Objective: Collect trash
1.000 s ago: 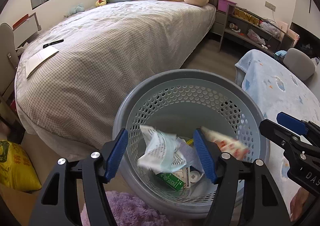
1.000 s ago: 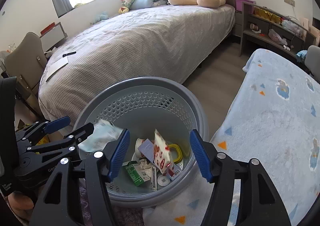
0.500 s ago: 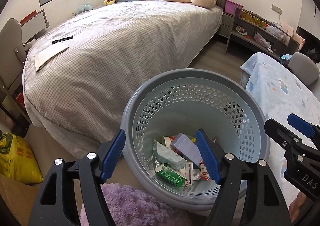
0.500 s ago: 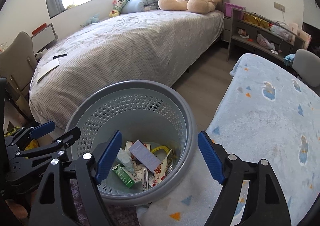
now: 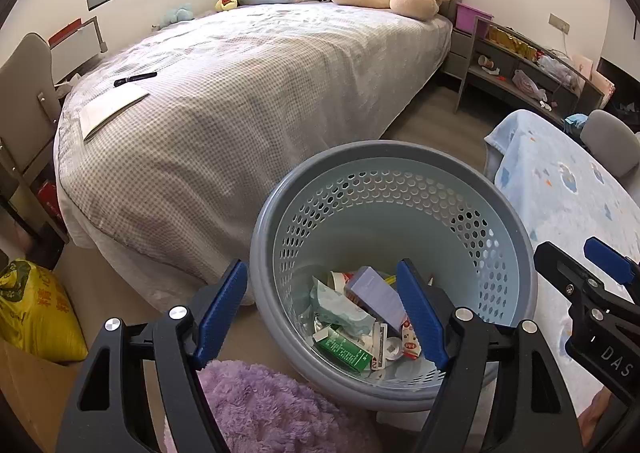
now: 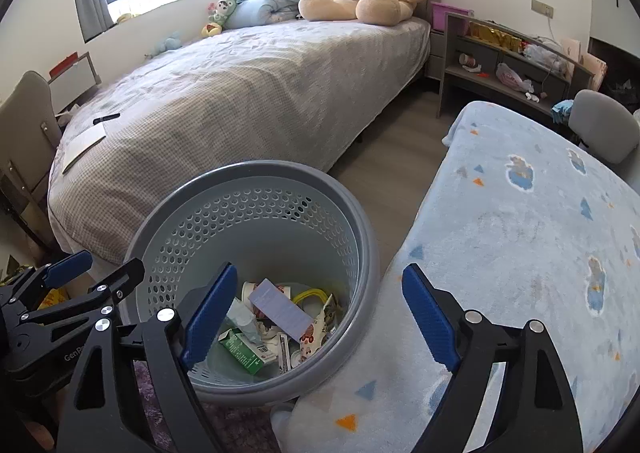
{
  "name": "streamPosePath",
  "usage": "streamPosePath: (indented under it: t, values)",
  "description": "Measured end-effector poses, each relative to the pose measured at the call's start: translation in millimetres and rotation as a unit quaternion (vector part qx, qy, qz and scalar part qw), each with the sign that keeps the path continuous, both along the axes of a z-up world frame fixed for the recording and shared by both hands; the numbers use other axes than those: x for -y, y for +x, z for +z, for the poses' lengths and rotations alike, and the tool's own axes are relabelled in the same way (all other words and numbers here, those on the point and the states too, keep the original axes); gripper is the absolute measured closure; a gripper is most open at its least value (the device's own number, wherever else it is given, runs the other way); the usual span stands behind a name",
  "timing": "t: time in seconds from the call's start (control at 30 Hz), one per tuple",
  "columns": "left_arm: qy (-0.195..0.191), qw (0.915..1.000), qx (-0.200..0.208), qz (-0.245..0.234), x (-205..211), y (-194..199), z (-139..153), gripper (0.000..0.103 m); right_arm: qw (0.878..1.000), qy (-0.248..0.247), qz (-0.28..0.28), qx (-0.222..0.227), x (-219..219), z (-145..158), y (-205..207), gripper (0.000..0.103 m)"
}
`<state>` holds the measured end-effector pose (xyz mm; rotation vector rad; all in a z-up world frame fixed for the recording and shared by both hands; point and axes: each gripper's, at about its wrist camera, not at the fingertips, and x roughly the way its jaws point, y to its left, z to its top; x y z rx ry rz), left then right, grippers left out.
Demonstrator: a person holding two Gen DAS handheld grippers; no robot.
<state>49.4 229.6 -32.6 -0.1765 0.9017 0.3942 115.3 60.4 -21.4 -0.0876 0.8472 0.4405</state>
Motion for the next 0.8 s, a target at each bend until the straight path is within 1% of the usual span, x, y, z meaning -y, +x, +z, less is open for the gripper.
streamPosePath:
  t: [0.3,0.4,0.8]
  values:
    - [0.003,1.0,0.0,0.009,-1.5,-1.2,2.7,0.029,1.0,-0.008,-0.003,0.004,-0.4,-0.3,-2.7,0.016]
    - [0.003,0.9999,0.001,0.011,-1.7,-1.8,3.2,0.026,1.0,-0.008,-0.003,0.004,-1.0,-0.3,-2.6,0.016]
    - [0.008,0.9998,-0.002,0.018,-2.8,-1.0,3.8,0.022,1.0,-0.01,-0.005,0.007,0.4,1.4,-4.0,0.014]
